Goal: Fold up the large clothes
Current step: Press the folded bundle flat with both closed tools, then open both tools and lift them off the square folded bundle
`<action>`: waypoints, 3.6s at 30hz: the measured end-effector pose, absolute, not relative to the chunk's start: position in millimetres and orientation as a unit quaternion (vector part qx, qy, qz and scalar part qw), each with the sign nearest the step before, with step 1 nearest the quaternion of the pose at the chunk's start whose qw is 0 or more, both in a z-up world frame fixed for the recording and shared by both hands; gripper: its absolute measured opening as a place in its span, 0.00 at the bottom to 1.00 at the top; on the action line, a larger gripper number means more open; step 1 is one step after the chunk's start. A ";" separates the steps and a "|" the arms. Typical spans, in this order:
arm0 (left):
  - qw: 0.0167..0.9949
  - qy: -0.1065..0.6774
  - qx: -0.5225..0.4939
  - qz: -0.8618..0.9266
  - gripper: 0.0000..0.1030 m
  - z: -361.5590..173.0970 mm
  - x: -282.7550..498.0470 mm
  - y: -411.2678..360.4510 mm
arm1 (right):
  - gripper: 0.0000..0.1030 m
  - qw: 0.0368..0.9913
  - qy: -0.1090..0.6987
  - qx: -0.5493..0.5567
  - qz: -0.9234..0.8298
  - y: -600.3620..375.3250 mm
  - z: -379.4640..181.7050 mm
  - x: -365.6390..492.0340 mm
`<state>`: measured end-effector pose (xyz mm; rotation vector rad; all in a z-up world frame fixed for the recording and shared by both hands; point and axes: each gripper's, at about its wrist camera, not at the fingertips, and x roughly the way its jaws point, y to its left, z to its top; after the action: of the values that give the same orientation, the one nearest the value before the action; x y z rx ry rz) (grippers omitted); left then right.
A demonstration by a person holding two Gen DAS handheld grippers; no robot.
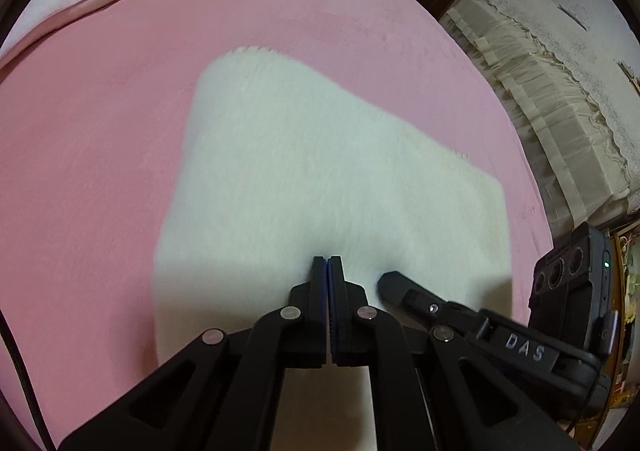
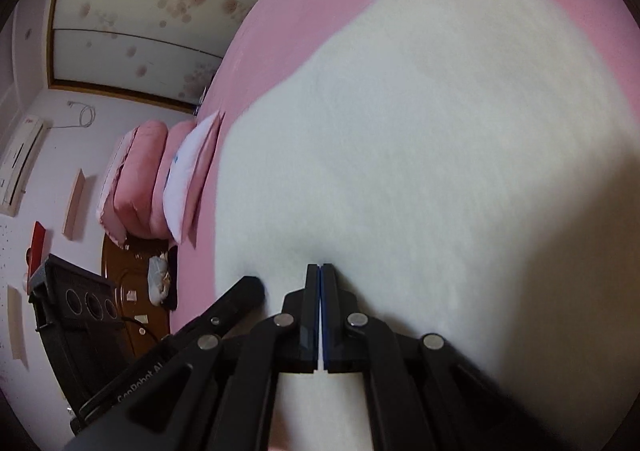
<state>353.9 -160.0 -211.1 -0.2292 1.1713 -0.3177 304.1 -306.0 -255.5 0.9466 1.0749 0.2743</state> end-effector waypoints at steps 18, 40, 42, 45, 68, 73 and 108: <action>0.826 0.535 -0.132 -0.123 0.01 -272.8 422.4 -163.3 | 0.00 0.834 0.422 0.355 0.014 -394.7 -251.3 368.2; 0.829 0.531 -0.130 -0.116 0.01 -239.2 359.7 -153.0 | 0.00 0.863 0.463 0.198 -0.052 -396.1 -213.6 247.7; 0.823 0.537 -0.145 -0.116 0.01 -232.9 342.1 -145.9 | 0.00 0.860 0.469 0.197 -0.050 -393.5 -211.8 227.3; 0.813 0.550 -0.158 -0.110 0.01 -231.6 313.5 -137.5 | 0.05 0.859 0.467 0.201 -0.057 -392.1 -208.8 204.5; 0.767 0.637 -0.032 -0.068 0.60 -172.5 149.6 -117.1 | 0.32 0.775 0.572 0.248 -0.104 -305.7 -147.6 49.2; 0.785 0.615 -0.020 -0.071 0.70 -143.4 146.1 -118.4 | 0.58 0.810 0.553 0.183 -0.077 -277.9 -111.9 58.8; 0.774 0.627 -0.057 -0.061 0.76 -114.7 182.3 -121.7 | 0.70 0.782 0.599 0.153 -0.085 -302.1 -81.6 112.3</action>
<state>182.3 -121.7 -114.7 -0.1225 1.3579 -0.1324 112.3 -302.1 -81.6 0.3314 1.2930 -0.1828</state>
